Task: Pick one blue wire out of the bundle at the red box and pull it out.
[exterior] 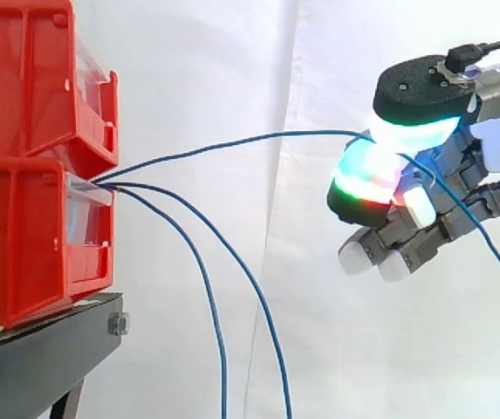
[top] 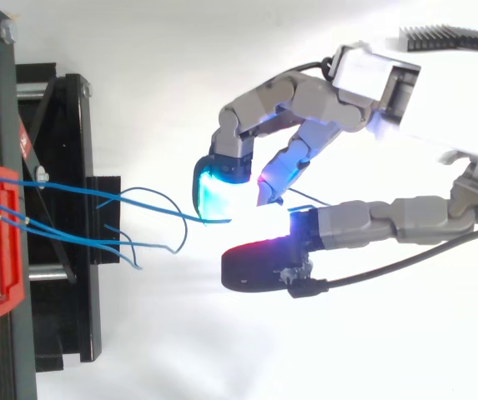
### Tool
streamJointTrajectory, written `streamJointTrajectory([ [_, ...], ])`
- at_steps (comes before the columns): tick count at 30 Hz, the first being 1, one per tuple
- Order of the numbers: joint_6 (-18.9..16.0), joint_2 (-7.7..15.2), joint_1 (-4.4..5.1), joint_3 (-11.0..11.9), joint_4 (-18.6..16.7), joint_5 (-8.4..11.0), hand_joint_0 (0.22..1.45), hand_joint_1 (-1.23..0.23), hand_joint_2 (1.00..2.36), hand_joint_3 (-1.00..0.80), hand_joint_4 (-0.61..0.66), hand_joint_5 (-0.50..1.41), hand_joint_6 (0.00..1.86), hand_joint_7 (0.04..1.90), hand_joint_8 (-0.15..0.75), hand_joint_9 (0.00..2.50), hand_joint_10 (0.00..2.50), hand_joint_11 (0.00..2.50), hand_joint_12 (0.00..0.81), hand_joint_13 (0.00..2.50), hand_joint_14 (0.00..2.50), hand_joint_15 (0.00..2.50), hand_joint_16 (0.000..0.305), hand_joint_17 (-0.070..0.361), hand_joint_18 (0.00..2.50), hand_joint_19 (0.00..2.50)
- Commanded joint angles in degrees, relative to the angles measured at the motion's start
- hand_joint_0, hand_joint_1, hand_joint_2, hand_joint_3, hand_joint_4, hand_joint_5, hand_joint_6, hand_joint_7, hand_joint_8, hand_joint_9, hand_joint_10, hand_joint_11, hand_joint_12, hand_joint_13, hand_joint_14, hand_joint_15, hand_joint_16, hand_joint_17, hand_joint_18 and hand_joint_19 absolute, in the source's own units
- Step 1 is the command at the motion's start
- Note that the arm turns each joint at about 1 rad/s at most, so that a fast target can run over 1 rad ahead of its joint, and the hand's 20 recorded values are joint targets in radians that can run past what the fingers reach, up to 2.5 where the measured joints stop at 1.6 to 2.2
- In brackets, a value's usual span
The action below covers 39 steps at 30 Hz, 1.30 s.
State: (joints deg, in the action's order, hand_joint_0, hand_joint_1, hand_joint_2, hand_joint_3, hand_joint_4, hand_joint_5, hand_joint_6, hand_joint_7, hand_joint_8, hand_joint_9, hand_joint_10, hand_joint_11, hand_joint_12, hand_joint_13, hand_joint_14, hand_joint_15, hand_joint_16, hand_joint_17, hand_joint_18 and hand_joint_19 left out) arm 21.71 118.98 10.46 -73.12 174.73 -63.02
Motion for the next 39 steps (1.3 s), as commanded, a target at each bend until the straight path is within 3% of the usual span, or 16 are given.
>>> streamJointTrajectory([
  [1,0.0,0.0,0.0,0.0,0.0,0.0,0.63,-0.87,1.02,-0.09,0.09,-0.05,0.89,0.98,0.267,0.99,0.02,0.49,0.379,0.54,0.01,0.32,0.054,0.121,0.44,0.42],
  [39,0.0,-0.1,0.0,0.0,0.0,0.0,0.63,-0.87,1.02,-0.11,0.08,-0.06,0.89,0.97,0.266,0.97,0.02,0.48,0.378,0.53,0.01,0.32,0.056,0.125,0.4,0.39],
])
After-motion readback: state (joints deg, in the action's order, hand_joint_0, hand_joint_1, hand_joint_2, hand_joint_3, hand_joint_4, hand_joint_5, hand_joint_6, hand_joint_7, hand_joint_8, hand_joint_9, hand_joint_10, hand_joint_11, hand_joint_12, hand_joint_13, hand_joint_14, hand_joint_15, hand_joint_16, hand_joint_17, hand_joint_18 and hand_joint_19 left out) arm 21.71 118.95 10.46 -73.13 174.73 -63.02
